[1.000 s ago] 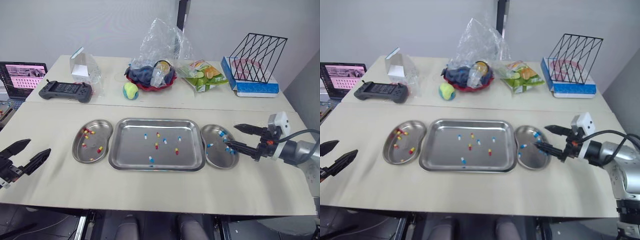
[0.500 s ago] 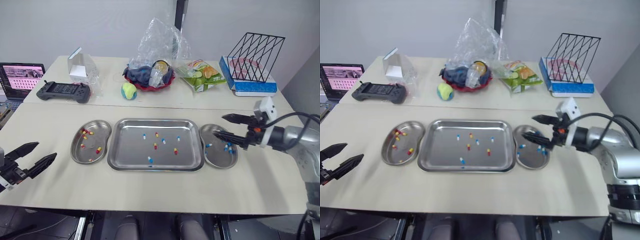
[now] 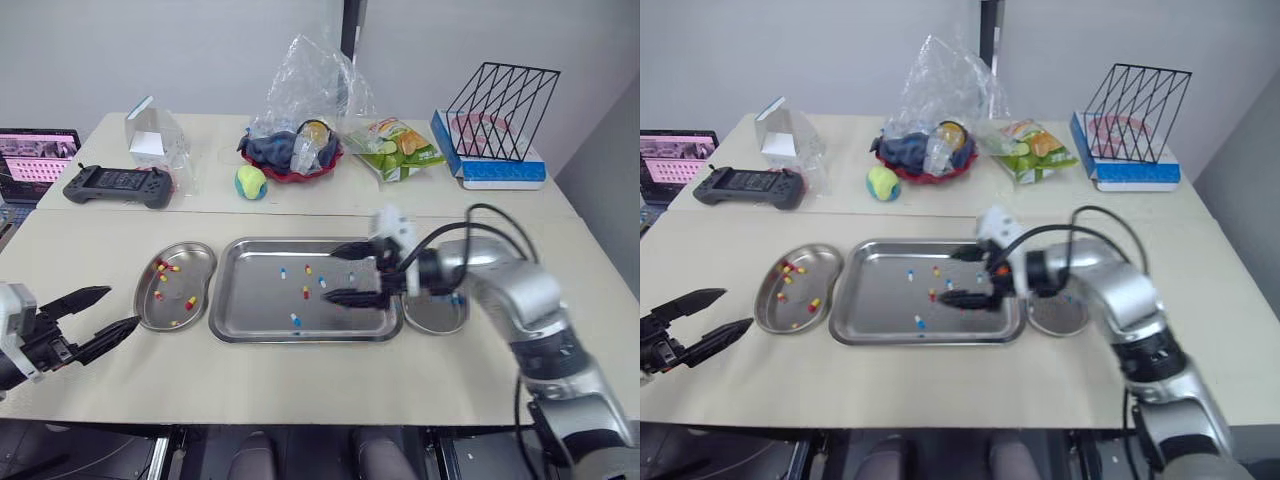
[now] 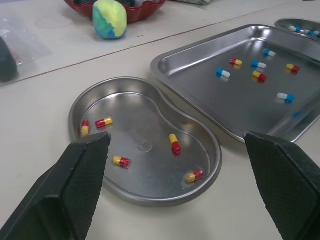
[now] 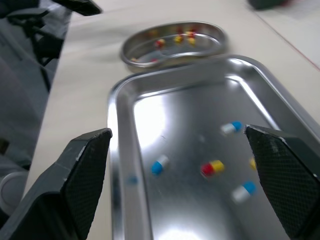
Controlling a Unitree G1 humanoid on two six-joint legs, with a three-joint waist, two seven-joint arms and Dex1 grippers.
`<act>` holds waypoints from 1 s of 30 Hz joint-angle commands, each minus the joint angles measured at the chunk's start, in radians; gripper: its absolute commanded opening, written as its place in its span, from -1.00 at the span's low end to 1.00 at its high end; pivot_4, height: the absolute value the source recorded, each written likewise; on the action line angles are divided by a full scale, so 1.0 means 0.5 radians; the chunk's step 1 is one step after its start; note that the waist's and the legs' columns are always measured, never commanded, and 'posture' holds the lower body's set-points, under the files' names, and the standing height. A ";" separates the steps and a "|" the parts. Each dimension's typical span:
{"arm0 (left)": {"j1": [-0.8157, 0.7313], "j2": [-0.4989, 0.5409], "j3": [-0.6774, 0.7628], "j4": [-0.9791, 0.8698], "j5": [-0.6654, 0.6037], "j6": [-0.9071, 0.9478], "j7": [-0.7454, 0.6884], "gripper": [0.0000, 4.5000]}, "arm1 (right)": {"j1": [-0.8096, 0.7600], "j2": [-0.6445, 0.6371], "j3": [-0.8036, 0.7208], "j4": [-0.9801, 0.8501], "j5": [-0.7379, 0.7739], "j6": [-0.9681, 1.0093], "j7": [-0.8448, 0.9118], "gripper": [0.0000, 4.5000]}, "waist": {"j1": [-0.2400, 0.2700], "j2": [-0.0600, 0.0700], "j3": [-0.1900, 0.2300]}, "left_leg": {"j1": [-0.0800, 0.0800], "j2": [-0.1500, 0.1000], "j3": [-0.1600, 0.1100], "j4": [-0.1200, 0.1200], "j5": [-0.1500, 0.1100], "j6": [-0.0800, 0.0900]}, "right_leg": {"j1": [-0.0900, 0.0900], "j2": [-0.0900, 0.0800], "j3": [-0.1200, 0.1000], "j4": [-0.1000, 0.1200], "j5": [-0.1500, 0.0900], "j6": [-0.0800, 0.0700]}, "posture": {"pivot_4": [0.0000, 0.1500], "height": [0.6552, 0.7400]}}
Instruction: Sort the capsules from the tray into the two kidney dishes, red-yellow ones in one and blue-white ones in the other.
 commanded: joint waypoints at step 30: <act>-0.021 0.039 -0.049 -0.028 -0.001 -0.018 0.033 0.99 | -0.090 0.651 0.240 0.344 -0.490 0.187 -0.569 1.00 | 0.005 0.000 0.000 | -0.001 0.000 -0.002 -0.001 0.000 -0.001 | -0.003 -0.008 -0.022 0.004 -0.002 -0.004 | 1.00 0.47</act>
